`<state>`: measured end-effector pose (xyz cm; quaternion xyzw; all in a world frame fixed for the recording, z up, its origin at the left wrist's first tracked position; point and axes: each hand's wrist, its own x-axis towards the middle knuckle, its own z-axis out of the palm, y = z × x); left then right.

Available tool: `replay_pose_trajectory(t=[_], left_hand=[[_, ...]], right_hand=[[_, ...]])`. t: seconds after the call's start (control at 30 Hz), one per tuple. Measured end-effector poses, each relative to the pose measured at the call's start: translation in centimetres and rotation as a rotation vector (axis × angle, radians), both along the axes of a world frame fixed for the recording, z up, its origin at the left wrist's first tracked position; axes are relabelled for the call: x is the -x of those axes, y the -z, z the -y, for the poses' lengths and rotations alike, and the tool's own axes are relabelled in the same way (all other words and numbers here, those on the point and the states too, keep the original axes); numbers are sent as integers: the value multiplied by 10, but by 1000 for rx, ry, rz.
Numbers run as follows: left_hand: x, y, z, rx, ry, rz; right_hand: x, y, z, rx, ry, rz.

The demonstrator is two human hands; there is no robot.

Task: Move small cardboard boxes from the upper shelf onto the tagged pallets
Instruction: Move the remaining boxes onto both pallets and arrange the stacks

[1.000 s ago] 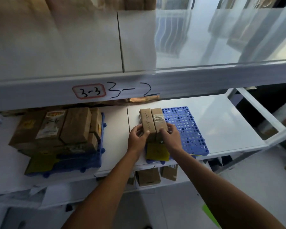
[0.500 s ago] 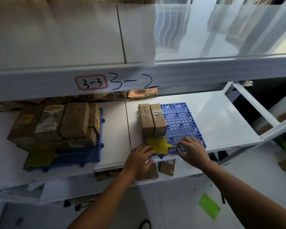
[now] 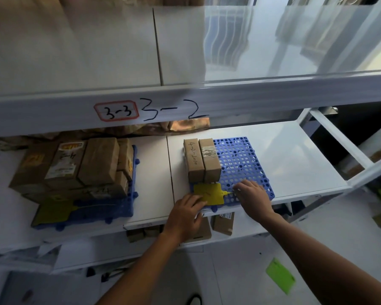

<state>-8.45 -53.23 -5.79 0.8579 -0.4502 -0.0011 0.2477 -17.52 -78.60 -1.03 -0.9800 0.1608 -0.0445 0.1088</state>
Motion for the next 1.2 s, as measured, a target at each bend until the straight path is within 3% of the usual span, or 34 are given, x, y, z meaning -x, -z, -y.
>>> replay_pose_trajectory(t=[0.3,0.47,0.6,0.93,1.1,1.2], left_hand=[[26,-26,-1,-67,-85,-45],[44,-79,-7,-157,-236,-164],[68,-151,-21,-36,-362,-290],[157,-332,-118,220,-501,8],[156,-383,-169,406,-565,-114],[135,-402,-195,614,-596,-156]], right_hand=[[24,-35,-5,-225,231,35],[51,-80,-19,-303,164,8],[74,-137,-47,-328,95,20],[114,-279,-169,-282,-219,373],[115,-328,-237,-365,-389,481],[94,-349,-270,-370,-377,472]])
